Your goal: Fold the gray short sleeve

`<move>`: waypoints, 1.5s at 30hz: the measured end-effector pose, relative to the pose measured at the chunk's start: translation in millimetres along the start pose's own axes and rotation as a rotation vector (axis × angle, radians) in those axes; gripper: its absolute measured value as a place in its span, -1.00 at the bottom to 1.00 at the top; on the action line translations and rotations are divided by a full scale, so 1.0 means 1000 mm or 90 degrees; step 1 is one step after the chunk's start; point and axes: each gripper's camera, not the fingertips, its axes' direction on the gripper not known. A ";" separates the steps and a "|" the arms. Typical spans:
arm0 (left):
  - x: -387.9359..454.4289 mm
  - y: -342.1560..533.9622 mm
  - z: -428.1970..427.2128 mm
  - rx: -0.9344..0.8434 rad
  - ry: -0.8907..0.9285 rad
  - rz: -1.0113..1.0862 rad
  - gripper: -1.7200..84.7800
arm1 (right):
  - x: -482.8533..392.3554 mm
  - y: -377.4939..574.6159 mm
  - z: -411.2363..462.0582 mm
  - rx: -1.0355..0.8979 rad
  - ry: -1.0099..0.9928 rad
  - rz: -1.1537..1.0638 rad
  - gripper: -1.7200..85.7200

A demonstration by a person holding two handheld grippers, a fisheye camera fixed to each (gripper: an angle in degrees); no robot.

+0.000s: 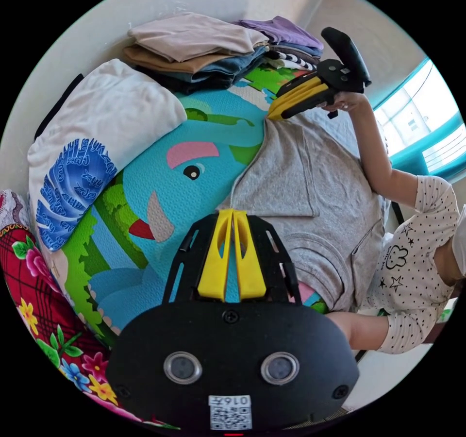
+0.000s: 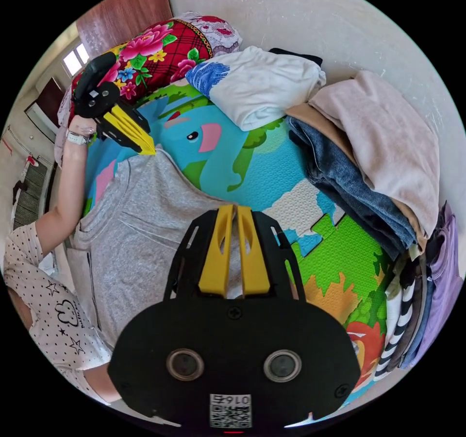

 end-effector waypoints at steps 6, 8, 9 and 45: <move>-0.003 -0.001 -0.022 0.004 0.000 -0.017 -0.98 | -0.027 -0.001 -0.015 0.011 -0.011 -0.015 -0.95; -0.003 0.001 -0.035 0.005 -0.029 -0.040 -0.98 | -0.029 0.005 -0.032 0.029 -0.018 0.005 -0.95; -0.002 0.002 -0.046 0.011 -0.059 -0.064 -0.98 | -0.031 0.009 -0.046 0.056 -0.014 0.023 -0.96; 0.212 -0.115 -0.236 -0.117 0.049 0.308 -0.98 | -0.320 0.025 -0.272 -0.120 -0.010 -0.177 -0.97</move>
